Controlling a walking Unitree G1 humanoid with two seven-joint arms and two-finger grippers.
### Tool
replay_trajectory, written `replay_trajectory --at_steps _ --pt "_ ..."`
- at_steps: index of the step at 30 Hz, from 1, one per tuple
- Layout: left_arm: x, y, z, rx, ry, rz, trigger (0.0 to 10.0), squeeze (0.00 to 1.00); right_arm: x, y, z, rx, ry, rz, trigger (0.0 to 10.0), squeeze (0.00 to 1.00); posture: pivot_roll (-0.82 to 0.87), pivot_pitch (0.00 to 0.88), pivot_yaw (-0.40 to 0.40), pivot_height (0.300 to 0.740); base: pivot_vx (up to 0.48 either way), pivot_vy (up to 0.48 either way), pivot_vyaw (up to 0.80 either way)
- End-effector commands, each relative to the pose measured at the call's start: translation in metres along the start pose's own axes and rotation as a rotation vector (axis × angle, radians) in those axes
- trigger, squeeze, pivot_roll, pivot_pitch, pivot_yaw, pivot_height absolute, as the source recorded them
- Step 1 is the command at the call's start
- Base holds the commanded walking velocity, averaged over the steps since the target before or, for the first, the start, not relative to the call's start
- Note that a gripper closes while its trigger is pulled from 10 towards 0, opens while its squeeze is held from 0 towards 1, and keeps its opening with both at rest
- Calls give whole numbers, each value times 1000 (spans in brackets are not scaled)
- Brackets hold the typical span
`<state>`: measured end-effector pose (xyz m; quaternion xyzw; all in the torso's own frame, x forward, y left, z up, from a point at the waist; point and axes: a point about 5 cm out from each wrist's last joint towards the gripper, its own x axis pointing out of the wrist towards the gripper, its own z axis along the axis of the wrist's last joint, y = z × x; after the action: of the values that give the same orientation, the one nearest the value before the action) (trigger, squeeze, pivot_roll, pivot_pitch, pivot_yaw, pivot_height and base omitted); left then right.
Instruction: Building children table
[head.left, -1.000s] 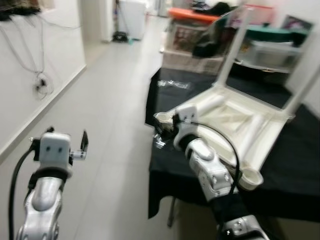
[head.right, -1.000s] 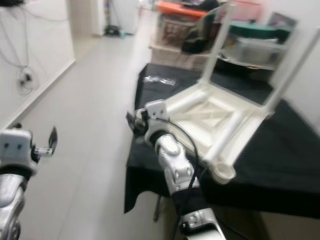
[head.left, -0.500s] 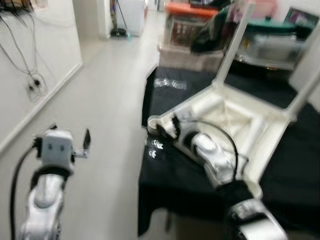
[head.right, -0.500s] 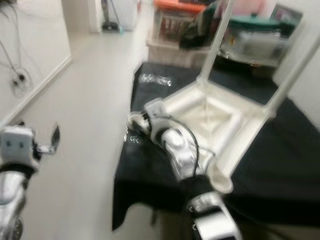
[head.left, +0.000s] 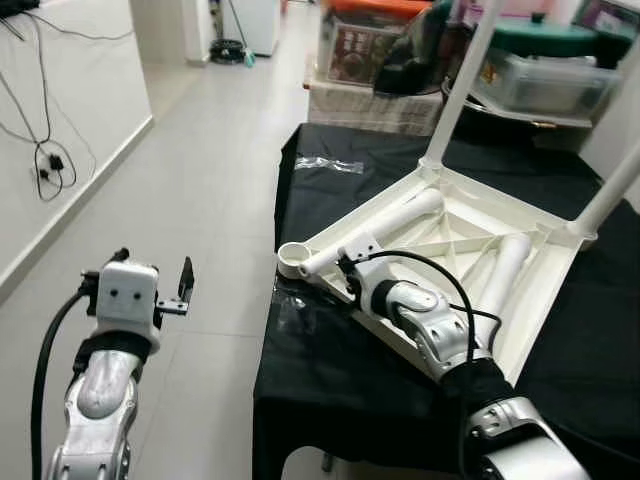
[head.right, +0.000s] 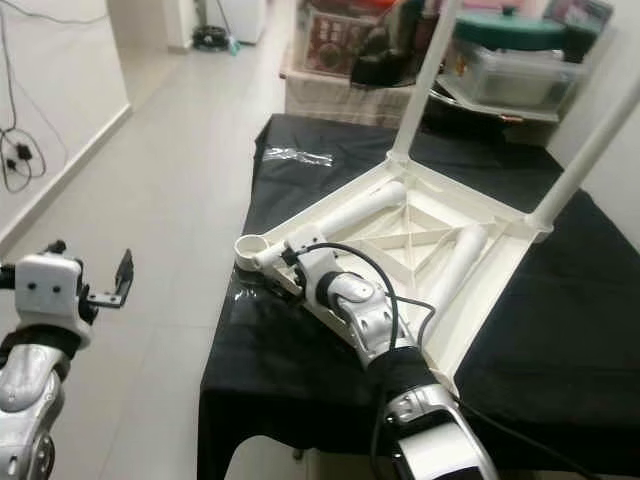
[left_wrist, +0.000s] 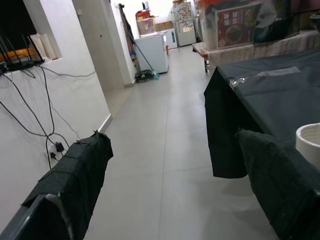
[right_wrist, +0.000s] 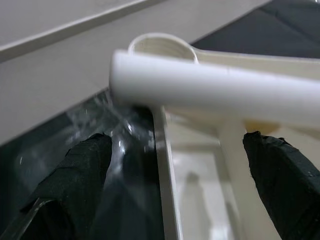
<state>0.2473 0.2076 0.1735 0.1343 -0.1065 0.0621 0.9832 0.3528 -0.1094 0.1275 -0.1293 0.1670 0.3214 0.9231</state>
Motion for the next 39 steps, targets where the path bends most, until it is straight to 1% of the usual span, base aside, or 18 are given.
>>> replay_trajectory --at_steps 1,2,4,8,12,15,16,18,19,20,22,23,30,32,34,36,37,39 --pt "-1 -2 -1 5 1 -7 10000 0 0 5 -4 5 19 38 10000 0 67 0 -109 740 0 0 0" --pt "-1 -2 -2 5 2 -8 10000 0 0 10 -8 -8 50 72 10000 0 67 0 -112 740 0 0 0" --pt "0 -3 -2 5 1 -7 10000 0 0 11 -16 -18 110 81 10000 0 69 0 -113 740 0 0 0" --pt "0 -3 -2 7 1 -6 10000 0 0 10 -18 -11 131 80 10000 0 69 0 -114 740 0 0 0" --pt "0 -3 -4 11 6 -6 10000 0 -1 14 -22 6 167 118 10000 0 63 0 -115 740 0 0 0" --pt "0 -4 -6 14 12 -6 10000 0 1 17 -35 17 240 102 10000 0 63 0 -117 740 0 0 0" --pt "1 -5 -6 15 12 -6 10000 0 2 16 -37 22 254 89 9412 0 63 0 -117 740 0 0 0" --pt "1 -5 -6 15 12 -6 10000 0 3 16 -38 25 260 83 9412 0 63 0 -117 740 0 0 0" --pt "1 -5 -6 16 13 -6 10000 0 3 15 -40 27 273 77 5765 0 64 0 -118 740 0 0 0" --pt "1 -5 -7 17 14 -6 10000 0 3 14 -42 27 284 73 3647 0 64 0 -118 740 0 0 0" --pt "0 -5 -7 19 17 -5 10000 0 4 12 -45 23 303 69 3647 0 64 0 -119 740 0 0 0" --pt "0 -5 -8 21 21 -5 10000 0 4 10 -47 19 316 63 0 0 64 0 -122 740 0 0 0" --pt "0 -5 -9 26 25 -1 10000 0 2 -7 -42 -4 325 21 0 0 68 0 -130 740 0 0 0" --pt "0 -5 -9 26 25 -1 10000 0 2 -7 -42 -4 325 21 0 0 68 0 -130 740 0 0 0" --pt "-1 -5 -9 27 26 0 10000 0 1 -11 -40 -8 321 17 0 0 67 0 -130 740 0 0 0" --pt "-1 -7 -10 30 33 -6 10000 0 -6 -21 -38 -61 315 39 0 0 66 0 -129 740 0 0 0" --pt "-1 -7 -10 30 33 -6 10000 0 -6 -21 -38 -61 315 39 0 0 66 0 -129 740 0 0 0" --pt "-1 -9 -11 33 35 -21 10000 0 -13 -28 -40 -111 329 63 0 0 63 0 -127 740 0 0 0"
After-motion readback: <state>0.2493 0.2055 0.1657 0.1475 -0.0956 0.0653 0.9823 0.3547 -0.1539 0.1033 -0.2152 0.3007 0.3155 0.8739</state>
